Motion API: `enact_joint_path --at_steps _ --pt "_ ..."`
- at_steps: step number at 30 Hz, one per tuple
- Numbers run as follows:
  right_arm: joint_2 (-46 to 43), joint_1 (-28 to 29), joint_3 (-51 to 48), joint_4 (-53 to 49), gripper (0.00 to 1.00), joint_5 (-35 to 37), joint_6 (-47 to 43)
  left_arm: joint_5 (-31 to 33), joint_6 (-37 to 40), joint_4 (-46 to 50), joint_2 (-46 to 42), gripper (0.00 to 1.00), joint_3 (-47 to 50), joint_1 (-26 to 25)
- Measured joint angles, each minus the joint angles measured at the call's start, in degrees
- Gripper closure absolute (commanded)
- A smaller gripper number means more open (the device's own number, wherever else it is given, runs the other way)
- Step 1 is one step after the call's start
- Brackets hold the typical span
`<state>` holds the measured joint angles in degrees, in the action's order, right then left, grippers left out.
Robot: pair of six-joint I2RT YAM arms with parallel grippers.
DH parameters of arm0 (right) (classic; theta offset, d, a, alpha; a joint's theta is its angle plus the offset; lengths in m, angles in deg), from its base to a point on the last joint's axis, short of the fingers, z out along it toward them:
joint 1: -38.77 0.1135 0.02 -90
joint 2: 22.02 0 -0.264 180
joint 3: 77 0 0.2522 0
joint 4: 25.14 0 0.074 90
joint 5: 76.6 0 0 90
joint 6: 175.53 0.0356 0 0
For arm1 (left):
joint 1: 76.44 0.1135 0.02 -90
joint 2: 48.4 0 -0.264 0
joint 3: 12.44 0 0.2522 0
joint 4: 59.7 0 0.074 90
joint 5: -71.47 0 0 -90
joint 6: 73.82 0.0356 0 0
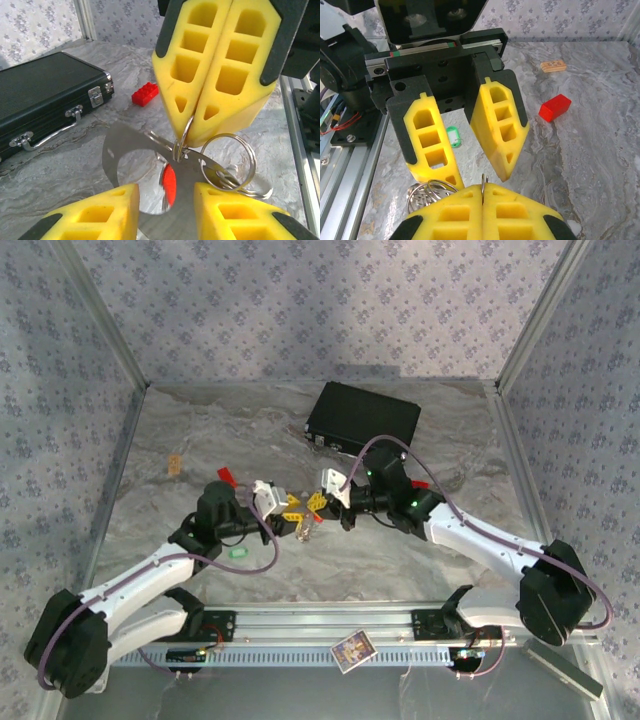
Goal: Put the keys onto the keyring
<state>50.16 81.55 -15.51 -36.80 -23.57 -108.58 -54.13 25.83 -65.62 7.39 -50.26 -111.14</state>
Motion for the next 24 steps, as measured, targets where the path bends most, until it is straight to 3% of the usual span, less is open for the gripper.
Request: enact_joint_path --at_steps 10,15,24 --pt "-0.31 1.25 0.15 -4.46 1.00 2.08 -3.87 0.00 4.55 4.04 0.20 0.70 -0.83 -0.74" --pt "-1.20 1.38 0.17 -6.25 1.00 4.20 -5.44 2.71 7.30 9.33 -1.18 0.77 -2.03 -1.11" --pt "-1.38 2.27 0.57 -7.69 1.00 4.17 -6.62 3.08 8.35 11.06 -1.16 0.75 -3.15 -1.95"
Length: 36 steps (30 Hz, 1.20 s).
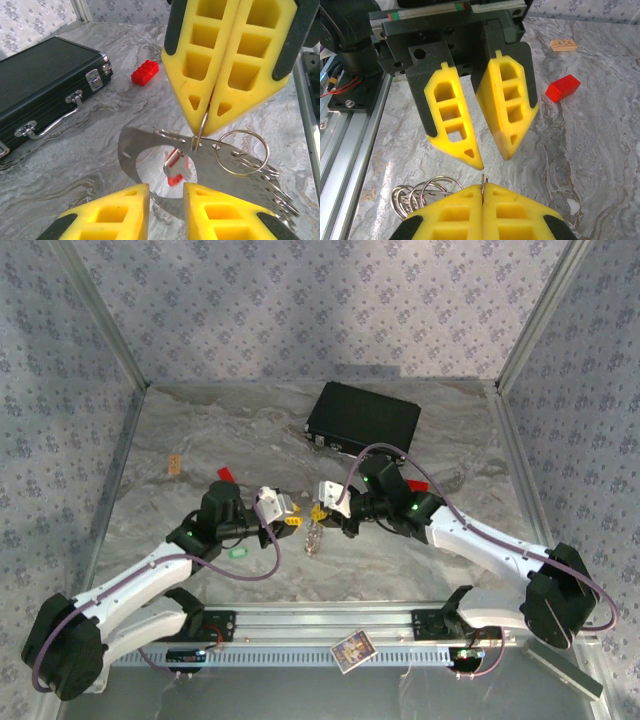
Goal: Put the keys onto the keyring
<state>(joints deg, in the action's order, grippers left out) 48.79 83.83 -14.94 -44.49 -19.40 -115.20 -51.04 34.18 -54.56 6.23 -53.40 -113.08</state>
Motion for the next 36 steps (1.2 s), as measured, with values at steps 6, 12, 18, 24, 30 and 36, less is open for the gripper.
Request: enact_joint_path --at_steps 6,12,18,24,30,36 --pt "0.00 1.25 1.16 -1.55 1.00 0.04 -1.11 -2.64 0.00 0.35 2.49 0.76 -2.40 -0.24" --pt "0.22 2.25 1.75 -3.06 1.00 0.94 -2.38 -4.28 0.15 1.03 3.30 0.77 -2.40 -0.28" --pt "0.26 2.95 1.81 -3.10 1.00 2.47 -2.99 -5.33 0.39 1.42 3.67 0.77 -2.40 -0.42" --pt "0.26 3.37 1.92 -3.54 1.00 3.72 -4.11 -5.40 0.76 1.95 3.67 0.77 -2.40 -0.50" --pt "0.39 3.48 2.34 -4.22 1.00 3.74 -4.48 -5.42 1.05 2.10 3.69 0.78 -2.47 -0.57" --pt "0.83 3.89 2.64 -4.76 1.00 5.05 -4.76 -5.14 1.38 2.80 3.89 0.78 -2.56 -0.59"
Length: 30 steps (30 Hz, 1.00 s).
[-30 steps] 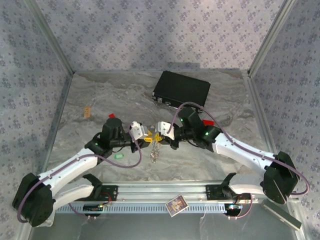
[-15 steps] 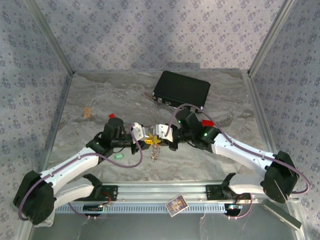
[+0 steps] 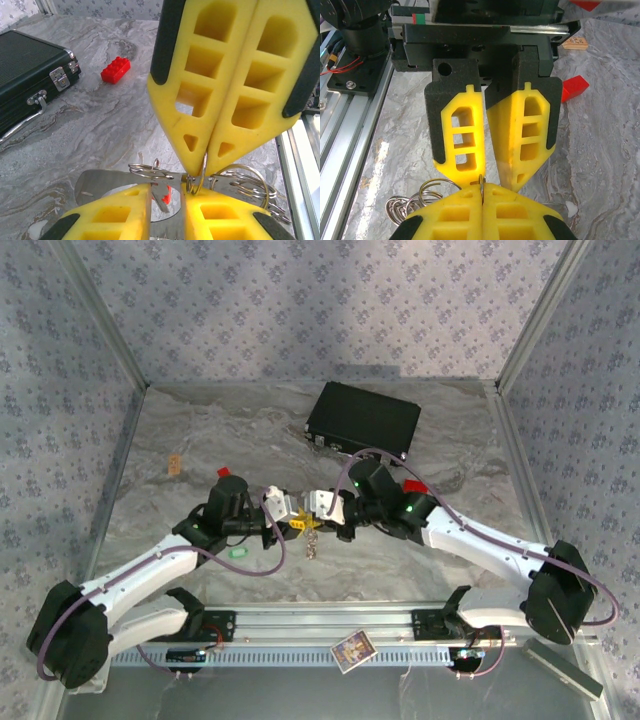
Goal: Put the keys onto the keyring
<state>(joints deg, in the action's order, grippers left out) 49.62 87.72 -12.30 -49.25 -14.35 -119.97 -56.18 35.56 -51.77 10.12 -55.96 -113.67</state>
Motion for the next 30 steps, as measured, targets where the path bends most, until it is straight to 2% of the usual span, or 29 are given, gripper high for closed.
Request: enact_joint_path --at_steps 10,30 --pt "-0.02 0.17 0.00 -1.20 1.00 2.51 -0.98 1.27 1.62 1.40 -0.66 0.76 -0.11 -0.57" --pt "1.05 1.46 0.37 -1.05 1.00 2.71 -0.98 0.79 1.79 1.36 -0.68 0.81 -0.22 -0.81"
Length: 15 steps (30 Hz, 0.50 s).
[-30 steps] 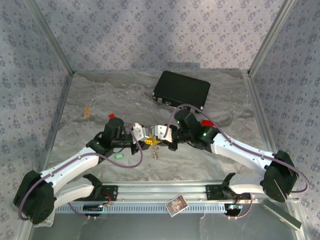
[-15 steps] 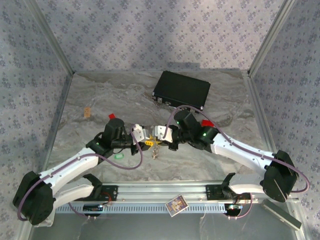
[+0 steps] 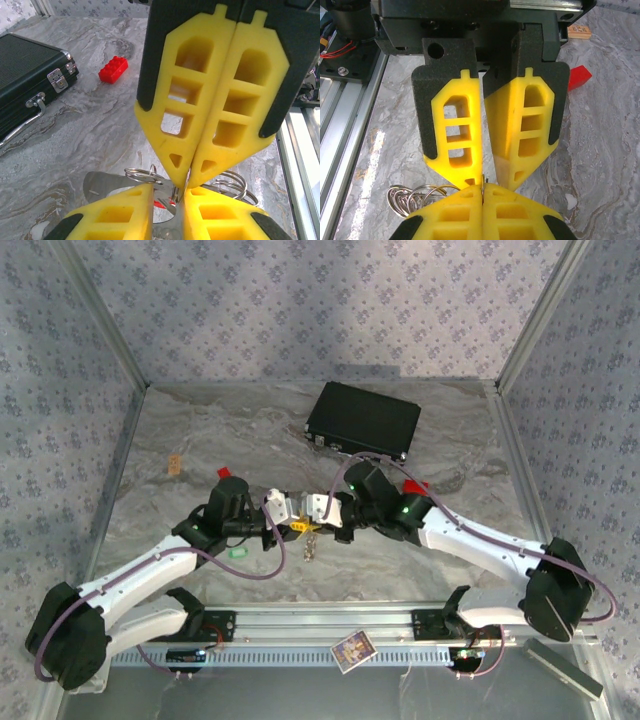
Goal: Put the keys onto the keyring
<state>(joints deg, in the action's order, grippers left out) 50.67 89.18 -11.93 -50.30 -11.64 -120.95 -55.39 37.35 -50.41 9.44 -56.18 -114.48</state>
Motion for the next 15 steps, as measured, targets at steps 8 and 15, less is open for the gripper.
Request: enact_joint_path --at_steps 8,15 --pt "0.61 -0.02 0.39 0.44 1.00 0.37 0.44 -0.66 -0.09 0.13 0.00 1.00 0.00 0.04" --pt "0.44 -1.16 0.39 0.70 0.64 0.35 1.36 -0.20 0.02 0.11 -0.09 1.00 0.02 -0.07"
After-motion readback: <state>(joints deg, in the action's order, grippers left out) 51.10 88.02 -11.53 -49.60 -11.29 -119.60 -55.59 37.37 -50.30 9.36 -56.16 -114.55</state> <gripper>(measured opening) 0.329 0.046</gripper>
